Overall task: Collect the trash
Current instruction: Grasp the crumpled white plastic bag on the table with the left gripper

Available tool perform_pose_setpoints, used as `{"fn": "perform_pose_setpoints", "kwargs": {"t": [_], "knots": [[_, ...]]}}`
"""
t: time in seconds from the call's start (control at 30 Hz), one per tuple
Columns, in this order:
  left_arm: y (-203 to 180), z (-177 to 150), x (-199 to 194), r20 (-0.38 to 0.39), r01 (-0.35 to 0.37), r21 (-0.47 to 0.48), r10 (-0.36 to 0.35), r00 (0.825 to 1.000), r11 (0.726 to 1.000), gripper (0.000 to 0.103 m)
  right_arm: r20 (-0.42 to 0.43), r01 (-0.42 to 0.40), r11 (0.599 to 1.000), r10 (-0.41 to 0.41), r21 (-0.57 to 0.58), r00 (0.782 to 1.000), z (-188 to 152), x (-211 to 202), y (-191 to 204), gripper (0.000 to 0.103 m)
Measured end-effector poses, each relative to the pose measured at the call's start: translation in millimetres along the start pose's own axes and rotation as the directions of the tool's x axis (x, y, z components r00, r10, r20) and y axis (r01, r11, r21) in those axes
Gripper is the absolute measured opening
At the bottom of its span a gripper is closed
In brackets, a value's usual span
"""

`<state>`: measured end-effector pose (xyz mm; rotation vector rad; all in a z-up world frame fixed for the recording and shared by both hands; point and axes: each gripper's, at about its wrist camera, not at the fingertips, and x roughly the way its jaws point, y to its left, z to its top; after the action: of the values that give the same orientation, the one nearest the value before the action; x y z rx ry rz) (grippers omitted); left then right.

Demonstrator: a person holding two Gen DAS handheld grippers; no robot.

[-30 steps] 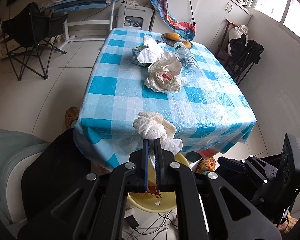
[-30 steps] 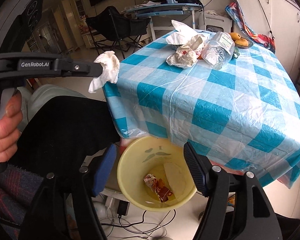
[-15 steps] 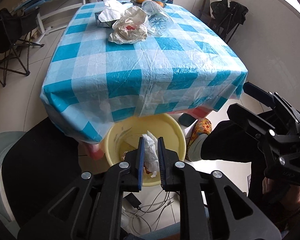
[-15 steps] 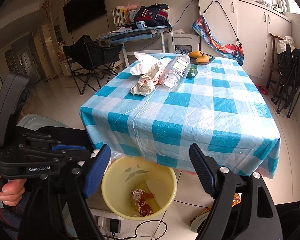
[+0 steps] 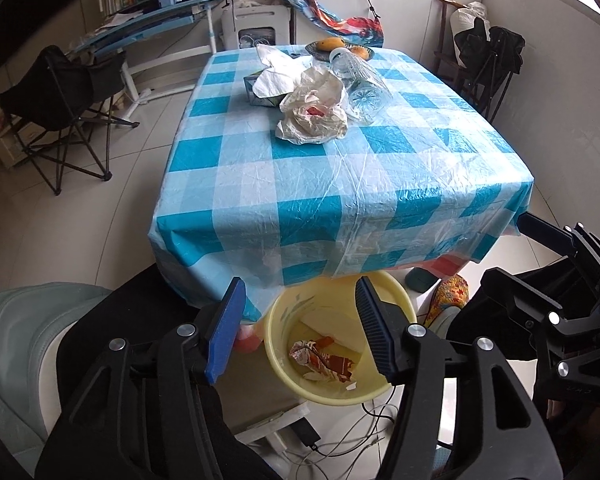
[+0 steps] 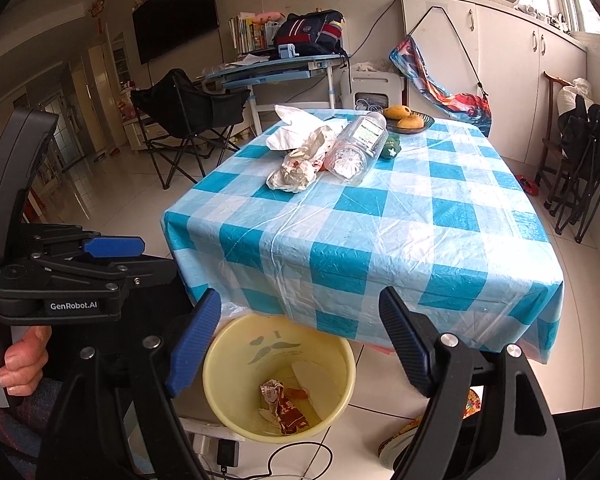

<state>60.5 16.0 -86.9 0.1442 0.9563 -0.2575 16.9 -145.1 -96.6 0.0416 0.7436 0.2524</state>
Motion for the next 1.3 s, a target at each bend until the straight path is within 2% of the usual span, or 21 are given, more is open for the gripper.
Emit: {"fn": "perform_pose_setpoints", "kwargs": {"t": [0.3, 0.53, 0.77, 1.07, 1.23, 1.3], "knots": [[0.9, 10.4, -7.1, 0.052, -0.043, 0.007, 0.043, 0.998, 0.999, 0.059, -0.003, -0.002, 1.0, 0.002, -0.007, 1.0, 0.2, 2.5, 2.1, 0.078], [9.7, 21.9, 1.0, 0.052, -0.034, -0.038, 0.036, 0.998, 0.999, 0.06, -0.01, 0.001, 1.0, -0.001, 0.0, 1.0, 0.4, 6.9, 1.6, 0.078], [19.7, 53.7, 17.5, 0.059, -0.005, -0.092, 0.011, 0.998, 0.996, 0.06, -0.02, -0.004, 1.0, 0.004, 0.015, 1.0, 2.4, 13.4, -2.0, 0.078], [6.2, 111.6, 72.5, 0.048, 0.045, -0.061, -0.042, 0.998, 0.997, 0.061, -0.045, -0.012, 0.999, 0.013, 0.033, 0.999, 4.2, 25.4, -7.5, 0.078], [4.7, 139.0, 109.0, 0.018, 0.093, -0.094, -0.092, 0.996, 0.991, 0.065, -0.056, -0.02, 0.998, 0.023, 0.062, 0.998, 5.0, 31.5, -14.0, 0.078], [1.2, 147.0, 124.3, 0.008, 0.078, -0.091, -0.077, 0.997, 0.993, 0.065, -0.06, -0.023, 0.997, 0.027, 0.073, 0.998, 5.5, 33.7, -16.2, 0.078]]}}
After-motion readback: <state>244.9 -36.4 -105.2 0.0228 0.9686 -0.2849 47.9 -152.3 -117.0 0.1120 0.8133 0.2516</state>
